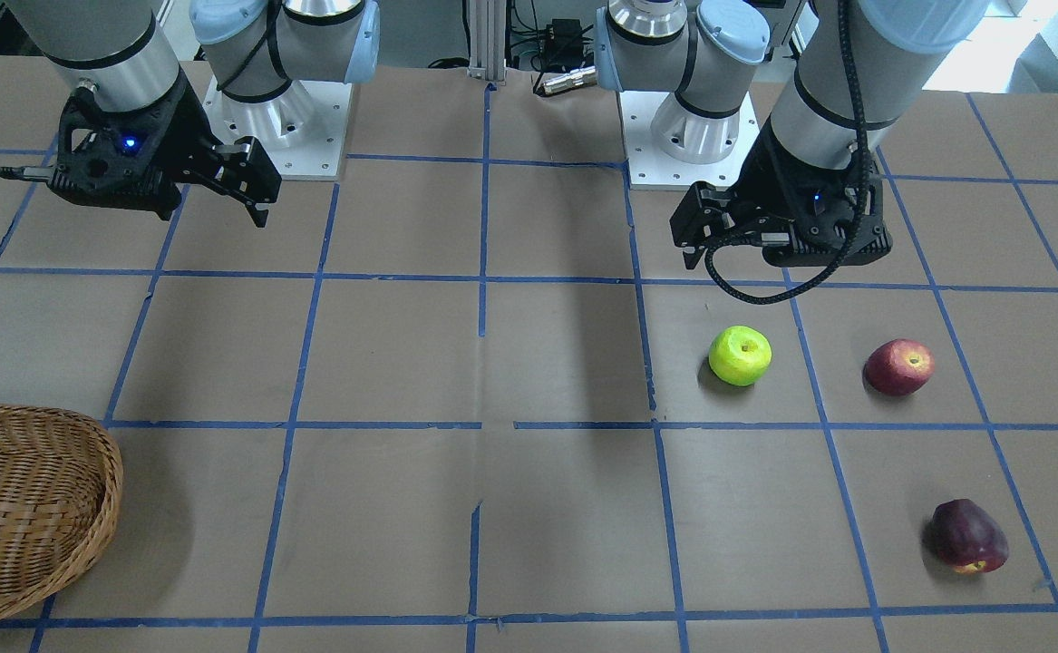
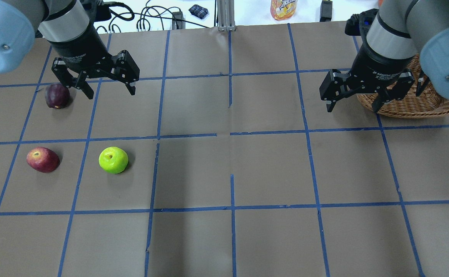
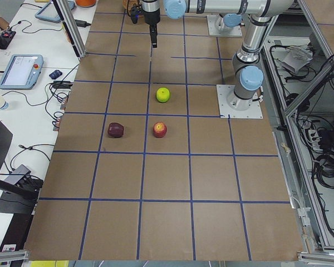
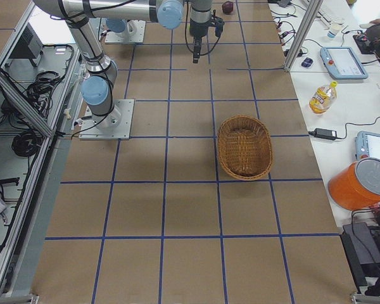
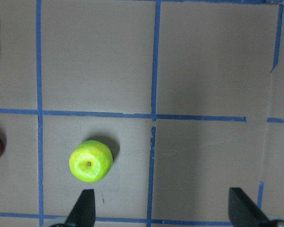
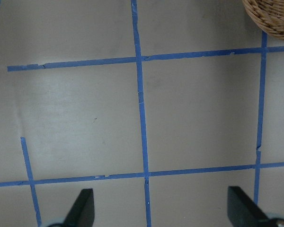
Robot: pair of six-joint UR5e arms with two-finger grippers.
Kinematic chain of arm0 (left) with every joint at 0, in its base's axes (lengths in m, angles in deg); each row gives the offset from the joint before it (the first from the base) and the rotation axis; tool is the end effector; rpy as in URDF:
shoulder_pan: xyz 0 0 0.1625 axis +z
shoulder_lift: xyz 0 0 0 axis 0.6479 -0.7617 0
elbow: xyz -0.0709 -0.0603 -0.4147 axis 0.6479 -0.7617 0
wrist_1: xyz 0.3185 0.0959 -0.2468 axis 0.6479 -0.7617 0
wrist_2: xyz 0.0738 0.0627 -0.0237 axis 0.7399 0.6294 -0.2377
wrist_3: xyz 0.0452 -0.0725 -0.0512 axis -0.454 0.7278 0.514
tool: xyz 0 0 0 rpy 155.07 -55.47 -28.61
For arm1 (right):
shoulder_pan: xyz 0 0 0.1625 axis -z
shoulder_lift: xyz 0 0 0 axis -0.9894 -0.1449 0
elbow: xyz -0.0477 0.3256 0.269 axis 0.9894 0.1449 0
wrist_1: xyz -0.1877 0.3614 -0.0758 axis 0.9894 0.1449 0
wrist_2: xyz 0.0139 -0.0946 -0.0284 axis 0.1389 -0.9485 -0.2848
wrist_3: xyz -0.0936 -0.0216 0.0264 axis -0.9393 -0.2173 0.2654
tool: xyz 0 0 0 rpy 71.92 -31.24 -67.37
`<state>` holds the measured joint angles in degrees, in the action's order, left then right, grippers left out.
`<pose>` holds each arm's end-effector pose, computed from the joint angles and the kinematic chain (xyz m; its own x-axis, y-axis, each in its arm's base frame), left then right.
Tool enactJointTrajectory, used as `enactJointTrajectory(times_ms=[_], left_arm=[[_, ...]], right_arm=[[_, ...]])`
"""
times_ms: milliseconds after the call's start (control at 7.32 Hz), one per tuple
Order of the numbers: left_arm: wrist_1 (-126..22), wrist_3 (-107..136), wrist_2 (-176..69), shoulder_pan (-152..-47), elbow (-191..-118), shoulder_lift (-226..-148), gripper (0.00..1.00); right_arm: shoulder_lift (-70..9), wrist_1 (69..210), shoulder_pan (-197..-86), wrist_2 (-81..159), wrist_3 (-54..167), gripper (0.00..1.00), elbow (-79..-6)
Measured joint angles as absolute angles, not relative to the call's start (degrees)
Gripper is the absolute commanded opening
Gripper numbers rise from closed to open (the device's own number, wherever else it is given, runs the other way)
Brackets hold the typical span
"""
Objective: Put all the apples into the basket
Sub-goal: 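Reach the left gripper toward the green apple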
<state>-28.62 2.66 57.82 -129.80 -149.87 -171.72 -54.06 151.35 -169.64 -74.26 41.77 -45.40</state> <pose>-0.1285 -0.5184 0.4760 -0.9983 -0.0583 0.0007 -0.0581 0.9959 0.0691 0.1164 -0.4651 0.4644 -0.9981 0.0610 0.0073 0.0613 0.9963 0.0598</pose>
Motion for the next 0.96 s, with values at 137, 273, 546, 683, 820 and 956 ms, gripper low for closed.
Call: enactJointTrajectory(times_ms=[137, 273, 546, 683, 820, 956], left_arm=[[-28.7, 2.6, 57.8, -129.8, -149.9, -171.7, 1.00], [-28.7, 2.6, 57.8, -129.7, -150.0, -171.7, 1.00], [-28.4, 2.0, 57.8, -128.5, -151.1, -171.8, 1.00], [-28.4, -0.1, 57.8, -127.3, -152.5, -171.9, 1.00], [-26.9, -3.0, 58.1, -126.2, -155.1, -172.2, 1.00], [-22.8, -5.0, 59.1, -125.0, -158.8, -172.7, 1.00]], right_arm=[[-54.1, 151.3, -169.6, -74.2, 41.8, 1.00, -45.4], [-54.1, 151.4, -169.6, -74.1, 41.8, 1.00, -45.4], [-54.1, 151.3, -169.6, -74.1, 41.8, 1.00, -45.4], [-54.1, 151.4, -169.6, -74.1, 41.8, 1.00, -45.4], [-54.0, 151.4, -169.6, -74.1, 41.8, 1.00, -45.4], [-54.0, 151.4, -169.6, -74.1, 41.8, 1.00, -45.4]])
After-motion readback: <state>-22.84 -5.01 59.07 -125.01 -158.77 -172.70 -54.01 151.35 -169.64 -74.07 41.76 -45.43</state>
